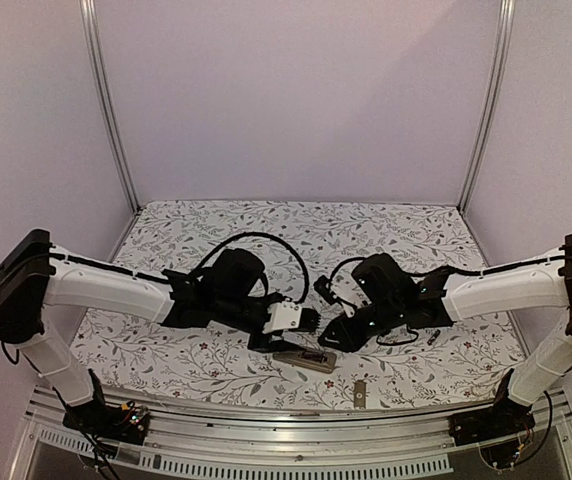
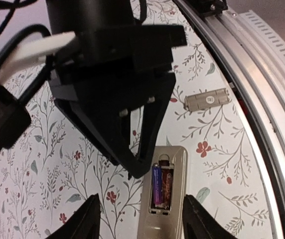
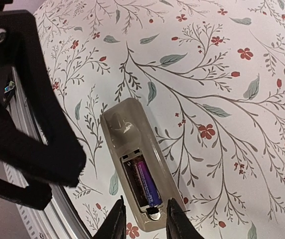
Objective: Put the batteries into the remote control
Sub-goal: Load the battery into the battery compartment.
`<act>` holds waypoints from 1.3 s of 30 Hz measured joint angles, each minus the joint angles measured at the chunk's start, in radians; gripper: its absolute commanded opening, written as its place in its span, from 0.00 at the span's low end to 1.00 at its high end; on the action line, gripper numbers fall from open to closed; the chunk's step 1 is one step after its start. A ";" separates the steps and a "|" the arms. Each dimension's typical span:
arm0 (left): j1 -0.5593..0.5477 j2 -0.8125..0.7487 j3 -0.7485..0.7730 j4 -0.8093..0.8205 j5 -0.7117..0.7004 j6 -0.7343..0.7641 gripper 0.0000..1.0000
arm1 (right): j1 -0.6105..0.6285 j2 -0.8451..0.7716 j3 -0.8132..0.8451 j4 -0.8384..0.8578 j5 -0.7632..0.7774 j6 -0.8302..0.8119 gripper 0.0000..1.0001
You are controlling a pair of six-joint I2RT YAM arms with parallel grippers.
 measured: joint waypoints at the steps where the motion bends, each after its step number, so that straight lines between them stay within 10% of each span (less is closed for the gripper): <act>1: 0.003 -0.010 -0.016 -0.002 -0.011 0.008 0.60 | -0.001 0.001 0.000 0.003 -0.005 -0.011 0.28; 39: 0.064 0.132 -0.136 0.066 -0.068 0.014 0.56 | -0.008 0.166 0.053 0.031 -0.139 -0.129 0.11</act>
